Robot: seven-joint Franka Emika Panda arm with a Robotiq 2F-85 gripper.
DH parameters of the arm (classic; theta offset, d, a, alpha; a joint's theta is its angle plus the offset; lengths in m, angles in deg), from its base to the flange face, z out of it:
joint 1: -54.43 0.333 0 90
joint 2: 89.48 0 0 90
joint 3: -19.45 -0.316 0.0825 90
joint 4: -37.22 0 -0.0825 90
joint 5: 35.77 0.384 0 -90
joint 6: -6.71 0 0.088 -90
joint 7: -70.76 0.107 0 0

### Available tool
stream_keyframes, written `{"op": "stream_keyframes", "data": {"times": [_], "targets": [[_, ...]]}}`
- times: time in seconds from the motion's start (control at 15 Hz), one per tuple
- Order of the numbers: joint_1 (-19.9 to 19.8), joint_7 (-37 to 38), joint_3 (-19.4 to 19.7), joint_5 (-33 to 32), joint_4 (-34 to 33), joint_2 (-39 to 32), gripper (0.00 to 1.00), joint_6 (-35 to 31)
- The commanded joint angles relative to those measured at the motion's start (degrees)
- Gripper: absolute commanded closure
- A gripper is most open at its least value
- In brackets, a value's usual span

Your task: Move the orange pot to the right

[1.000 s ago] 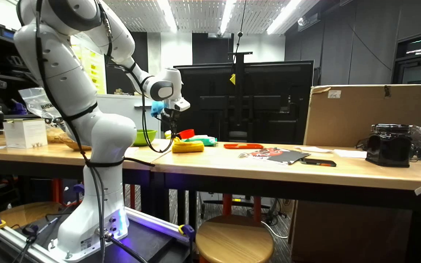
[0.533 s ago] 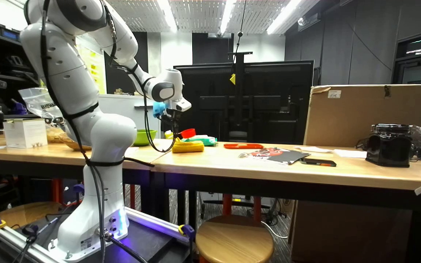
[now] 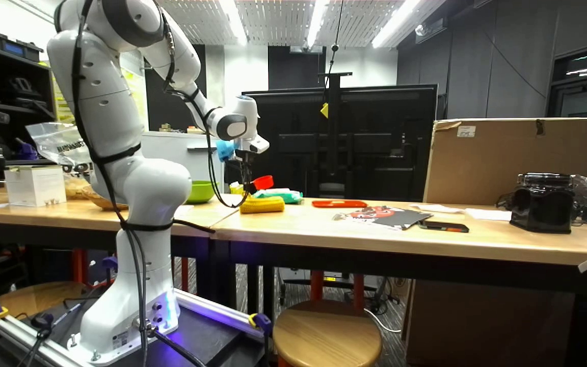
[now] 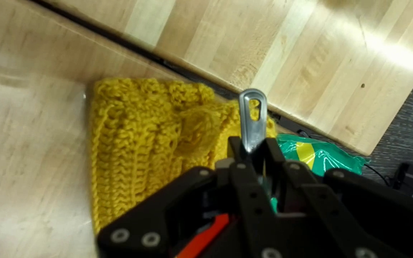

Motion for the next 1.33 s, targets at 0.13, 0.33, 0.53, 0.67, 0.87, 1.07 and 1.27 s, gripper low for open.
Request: {"op": "stream_keyframes", "data": {"times": [0.13, 0.33, 0.53, 0.67, 0.87, 1.07, 1.27], "targets": [[0.6, -2.9, 0.7, 3.9, -2.6, -3.6, 0.96, 0.9], [0.7, -3.5, 1.0, 5.6, -2.2, -4.1, 0.96, 1.9], [0.3, -3.3, 0.9, 6.2, -1.7, -4.2, 0.96, 2.9], [0.0, -2.7, 0.6, 5.4, -1.5, -4.2, 0.59, 3.3], [0.0, -2.8, 0.5, 5.4, -1.6, -4.0, 0.42, 3.9], [-0.3, -2.0, 0.1, 4.4, -1.9, -3.5, 0.22, 4.8], [-0.8, -0.7, -0.5, 2.7, -2.5, -2.6, 0.00, 5.5]]}}
